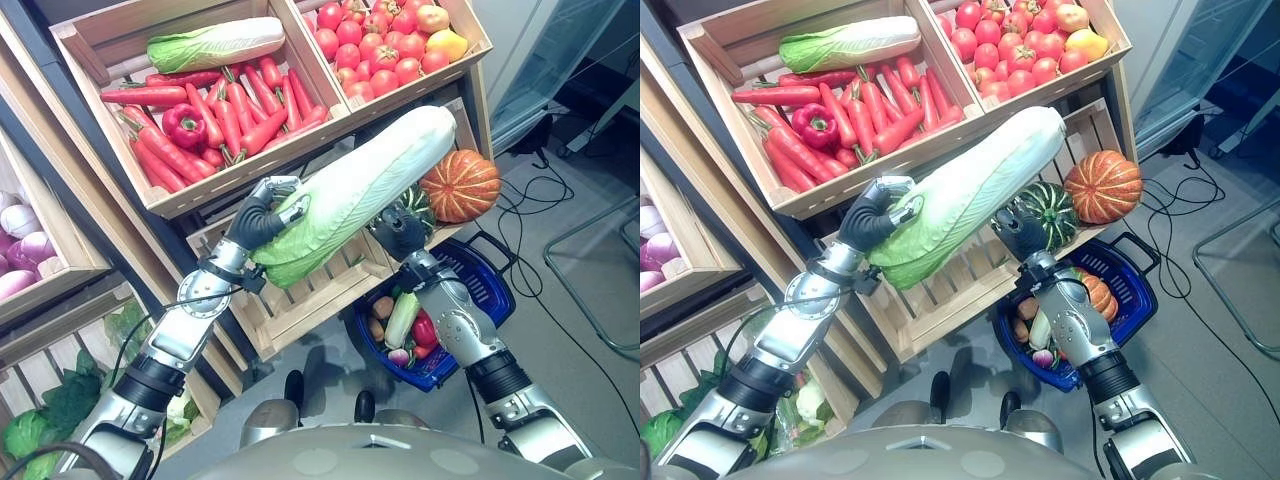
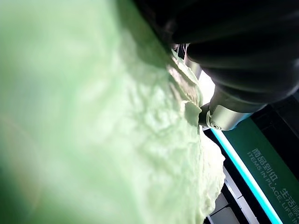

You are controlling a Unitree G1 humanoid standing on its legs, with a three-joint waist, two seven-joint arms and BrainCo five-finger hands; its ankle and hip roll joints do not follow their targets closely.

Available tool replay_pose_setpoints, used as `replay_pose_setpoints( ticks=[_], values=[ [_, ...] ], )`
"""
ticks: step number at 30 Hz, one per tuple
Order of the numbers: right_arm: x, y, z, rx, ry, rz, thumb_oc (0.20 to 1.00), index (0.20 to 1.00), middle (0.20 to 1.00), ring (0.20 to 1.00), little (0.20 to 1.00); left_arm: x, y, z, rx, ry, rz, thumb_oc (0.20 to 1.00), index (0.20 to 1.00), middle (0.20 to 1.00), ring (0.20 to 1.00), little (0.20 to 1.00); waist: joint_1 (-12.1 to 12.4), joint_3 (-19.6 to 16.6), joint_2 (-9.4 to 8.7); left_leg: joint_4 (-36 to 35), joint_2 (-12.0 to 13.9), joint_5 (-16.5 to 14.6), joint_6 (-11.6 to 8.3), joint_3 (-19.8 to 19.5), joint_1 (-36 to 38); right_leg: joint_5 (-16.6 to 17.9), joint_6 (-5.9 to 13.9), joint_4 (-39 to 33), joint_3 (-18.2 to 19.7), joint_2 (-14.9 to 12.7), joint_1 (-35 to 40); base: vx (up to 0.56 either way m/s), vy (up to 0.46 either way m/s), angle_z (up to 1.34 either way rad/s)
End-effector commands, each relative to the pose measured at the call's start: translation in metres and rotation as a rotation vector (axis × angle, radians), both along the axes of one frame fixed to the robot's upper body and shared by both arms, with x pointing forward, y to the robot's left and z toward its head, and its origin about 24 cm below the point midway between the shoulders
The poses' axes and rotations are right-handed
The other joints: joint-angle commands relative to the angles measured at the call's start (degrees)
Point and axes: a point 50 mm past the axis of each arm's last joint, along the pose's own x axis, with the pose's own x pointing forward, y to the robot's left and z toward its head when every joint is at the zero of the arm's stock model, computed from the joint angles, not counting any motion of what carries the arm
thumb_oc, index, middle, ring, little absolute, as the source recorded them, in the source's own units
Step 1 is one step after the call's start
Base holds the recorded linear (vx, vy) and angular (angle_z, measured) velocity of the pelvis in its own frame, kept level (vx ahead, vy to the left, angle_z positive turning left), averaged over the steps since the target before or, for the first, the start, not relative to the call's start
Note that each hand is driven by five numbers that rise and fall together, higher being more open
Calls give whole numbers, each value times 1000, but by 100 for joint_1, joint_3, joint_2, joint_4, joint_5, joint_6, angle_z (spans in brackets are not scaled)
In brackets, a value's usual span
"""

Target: Pick up fruits and vegetables into the basket

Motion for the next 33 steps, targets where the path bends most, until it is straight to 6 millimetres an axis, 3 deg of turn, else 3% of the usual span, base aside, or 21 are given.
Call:
replay_pose_setpoints(
  ticks=[1,9,28,29,30,31,33],
  values=[
    [-2,15,28,123,-117,92,1000,1000,1000,1000,1000,3,-7,10,-2,-38,-83,200,200,200,200,200,-13,-381,-158,8,-200,-782,185,248,172,79,525,29,103,-265,-219,0,0,0],
    [-5,20,40,218,-163,133,1000,1000,1000,1000,1000,7,0,-5,98,45,-28,200,200,200,200,200,-3,-405,-151,8,-179,-770,203,291,151,85,540,29,154,-260,-249,0,0,0],
    [-11,22,56,314,-281,168,1000,1000,1000,1000,1000,11,8,-12,126,97,55,200,200,200,200,200,3,-437,-143,8,-171,-784,222,295,109,48,530,29,213,-258,-296,0,0,0],
    [-11,23,56,313,-284,172,956,956,956,956,956,12,8,-12,130,101,56,200,200,200,200,200,5,-432,-142,8,-170,-786,223,293,109,46,526,29,211,-258,-297,0,0,0],
    [-11,23,56,314,-284,176,555,555,555,555,555,13,8,-12,134,103,56,200,200,200,200,200,7,-431,-142,8,-170,-786,222,288,107,45,528,29,212,-258,-298,0,0,0],
    [-11,23,56,313,-282,176,238,238,238,238,238,13,8,-12,136,106,56,200,200,200,200,200,5,-433,-142,8,-170,-789,222,285,106,42,527,29,215,-256,-300,0,0,0],
    [-11,25,56,310,-280,179,200,200,200,200,200,13,9,-13,139,107,57,200,200,200,200,200,4,-436,-141,8,-170,-795,227,284,105,35,527,29,220,-256,-302,0,0,0]
  ],
)
